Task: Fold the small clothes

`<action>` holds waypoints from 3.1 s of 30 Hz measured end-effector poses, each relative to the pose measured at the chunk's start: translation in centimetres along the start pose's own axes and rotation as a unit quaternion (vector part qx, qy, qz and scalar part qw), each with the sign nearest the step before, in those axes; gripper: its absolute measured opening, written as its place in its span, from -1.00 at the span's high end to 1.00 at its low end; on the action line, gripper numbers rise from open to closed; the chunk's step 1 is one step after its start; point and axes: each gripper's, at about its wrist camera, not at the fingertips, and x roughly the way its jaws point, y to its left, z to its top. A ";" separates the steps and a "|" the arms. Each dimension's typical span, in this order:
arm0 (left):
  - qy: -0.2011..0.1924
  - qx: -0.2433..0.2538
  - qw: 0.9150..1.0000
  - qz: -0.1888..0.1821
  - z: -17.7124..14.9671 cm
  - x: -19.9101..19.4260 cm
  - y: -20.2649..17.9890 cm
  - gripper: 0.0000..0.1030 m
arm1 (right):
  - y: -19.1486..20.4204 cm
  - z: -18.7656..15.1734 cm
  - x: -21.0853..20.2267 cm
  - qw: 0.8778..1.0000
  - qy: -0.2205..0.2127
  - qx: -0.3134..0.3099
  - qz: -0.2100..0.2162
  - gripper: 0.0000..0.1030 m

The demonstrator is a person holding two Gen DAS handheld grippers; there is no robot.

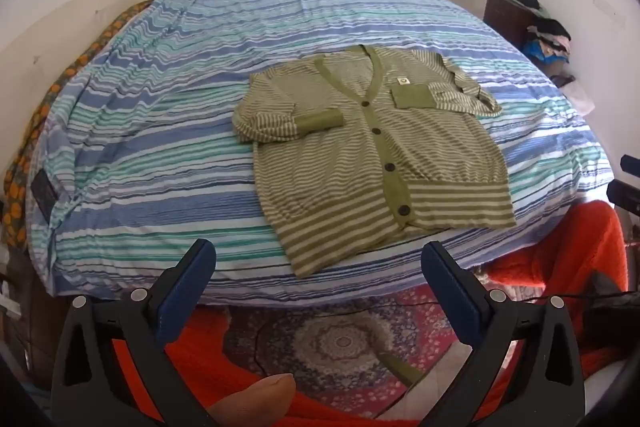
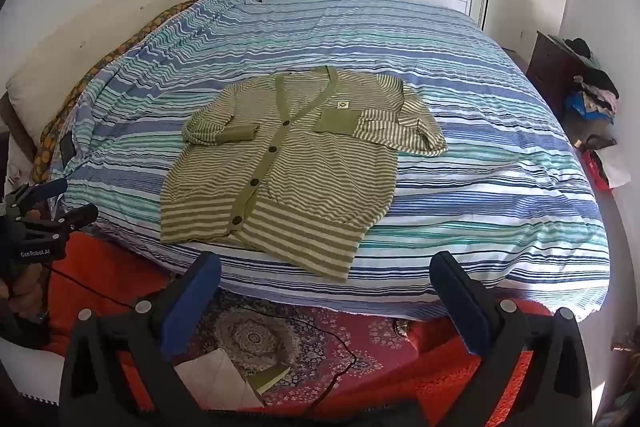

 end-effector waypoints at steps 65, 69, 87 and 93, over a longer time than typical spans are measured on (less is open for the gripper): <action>0.020 -0.014 1.000 -0.006 -0.5 -0.2 -0.7 -0.99 | 1.7 -0.5 1.3 1.000 0.007 -0.006 0.009 -1.00; 0.018 -0.013 1.000 -0.005 -0.5 -0.2 -0.7 -0.99 | 1.7 -0.6 1.3 1.000 0.006 -0.007 0.009 -1.00; 0.012 -0.011 1.000 -0.008 -0.5 -0.4 -0.9 -0.99 | 2.1 -0.4 1.4 1.000 0.007 -0.012 0.008 -1.00; 0.012 -0.010 1.000 -0.007 -0.6 -0.4 -1.0 -0.99 | 2.3 -0.5 1.5 1.000 0.009 -0.013 0.010 -1.00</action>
